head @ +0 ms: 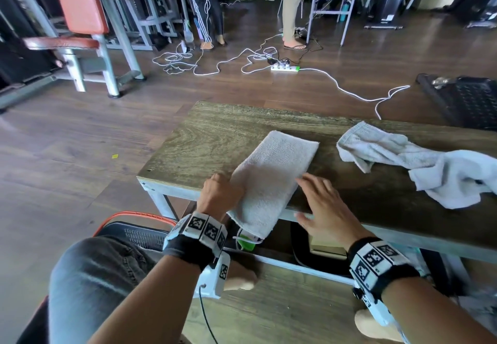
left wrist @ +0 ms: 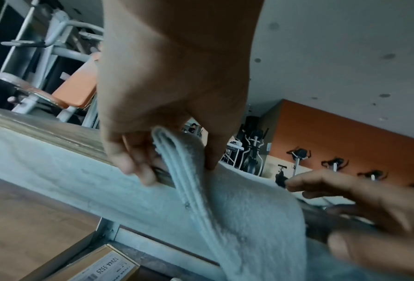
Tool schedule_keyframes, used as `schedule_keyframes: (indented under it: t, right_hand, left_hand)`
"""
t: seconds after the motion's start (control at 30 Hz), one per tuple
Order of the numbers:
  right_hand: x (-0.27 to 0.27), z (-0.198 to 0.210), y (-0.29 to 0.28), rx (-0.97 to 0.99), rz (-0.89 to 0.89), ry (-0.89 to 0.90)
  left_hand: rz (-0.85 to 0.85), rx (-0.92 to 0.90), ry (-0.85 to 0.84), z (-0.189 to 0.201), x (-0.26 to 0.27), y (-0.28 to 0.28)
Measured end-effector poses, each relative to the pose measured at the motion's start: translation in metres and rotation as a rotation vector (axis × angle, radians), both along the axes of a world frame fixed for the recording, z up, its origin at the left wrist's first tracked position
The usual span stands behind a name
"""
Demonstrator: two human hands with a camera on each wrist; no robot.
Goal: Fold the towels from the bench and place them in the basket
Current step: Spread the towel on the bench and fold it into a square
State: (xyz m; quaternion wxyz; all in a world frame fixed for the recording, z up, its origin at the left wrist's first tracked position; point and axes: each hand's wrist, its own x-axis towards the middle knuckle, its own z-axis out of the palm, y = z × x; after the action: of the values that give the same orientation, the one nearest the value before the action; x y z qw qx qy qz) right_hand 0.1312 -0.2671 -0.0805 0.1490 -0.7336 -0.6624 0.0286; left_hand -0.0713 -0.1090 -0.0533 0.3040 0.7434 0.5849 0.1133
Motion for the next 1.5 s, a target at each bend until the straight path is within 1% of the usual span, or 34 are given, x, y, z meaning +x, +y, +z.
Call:
schedule_keyframes:
  t: [0.13,0.17,0.23,0.3,0.37,0.4,0.47,0.53,0.6,0.63,0.7,0.73,0.77,0.9,1.0,1.1,1.2,1.3,1.33,1.37,1.4,1.47,1.5]
  right_hand:
    - [-0.018,-0.013,0.001,-0.076,0.083,-0.069]
    - [-0.022,-0.017,0.001,-0.066,0.086,-0.09]
    - [-0.027,-0.019,0.003,0.017,0.084,-0.084]
    - [-0.028,-0.02,0.006,0.152,0.094,-0.01]
    - [-0.028,-0.018,0.009,0.26,0.096,0.154]
    - [-0.029,-0.017,0.009,0.286,0.092,0.266]
    - [-0.029,-0.011,0.01,0.289,0.057,0.511]
    - [-0.029,0.0,0.009,0.284,-0.033,0.757]
    - [-0.025,0.005,0.009,0.254,-0.116,0.936]
    - [-0.022,0.006,0.01,0.233,-0.146,0.986]
    - [-0.017,0.007,0.01,0.176,-0.195,1.038]
    - [-0.015,0.008,0.011,0.155,-0.217,1.054]
    - [-0.014,0.011,0.011,0.145,-0.229,1.062]
    - [-0.004,0.021,0.011,0.097,-0.323,1.091]
    - [0.005,0.023,0.009,0.026,-0.407,1.057]
    - [0.009,0.026,0.009,-0.079,-0.431,1.041]
    - [0.01,0.035,0.014,-0.091,-0.425,1.047]
    - [0.015,0.04,0.028,0.008,-0.45,1.015]
    - [0.017,0.041,0.034,0.038,-0.461,0.999]
    - [0.019,0.04,0.039,0.051,-0.473,0.959]
    - [0.022,0.037,0.044,0.05,-0.487,0.899]
    - [0.027,0.032,0.051,0.05,-0.535,0.739]
    - [0.028,0.029,0.053,0.051,-0.547,0.661]
  left_hand:
    - [0.086,-0.211,-0.259,0.016,0.003,-0.008]
    - [0.122,-0.272,-0.358,0.019,0.006,-0.011]
    - [0.205,-0.443,-0.6,0.026,0.009,-0.015]
    - [0.212,-0.589,-0.778,0.032,0.008,-0.018]
    - [0.128,-0.719,-0.883,0.04,0.004,-0.02]
    - [0.084,-0.754,-0.929,0.042,0.002,-0.02]
    - [0.083,-0.744,-1.033,0.042,-0.002,-0.017]
    - [0.153,-0.653,-1.077,0.037,-0.003,-0.013]
    - [0.145,-0.519,-0.99,0.029,-0.002,-0.009]
    - [0.09,-0.435,-0.88,0.026,-0.002,-0.008]
    - [-0.089,-0.281,-0.6,0.021,0.002,-0.007]
    - [-0.151,-0.233,-0.491,0.021,0.004,-0.007]
    - [-0.177,-0.212,-0.436,0.021,0.005,-0.007]
    - [-0.192,-0.191,-0.407,0.023,0.008,-0.01]
    - [-0.268,-0.198,-0.33,0.026,0.008,-0.017]
    - [-0.328,-0.221,-0.288,0.027,0.011,-0.018]
    - [-0.261,-0.188,-0.355,0.025,0.019,-0.017]
    - [-0.181,-0.141,-0.458,0.024,0.026,-0.01]
    - [-0.173,-0.143,-0.466,0.023,0.028,-0.007]
    - [-0.173,-0.143,-0.441,0.022,0.03,-0.004]
    - [-0.173,-0.133,-0.374,0.02,0.032,-0.001]
    - [-0.16,-0.106,-0.223,0.015,0.036,0.004]
    - [-0.155,-0.106,-0.179,0.013,0.038,0.006]
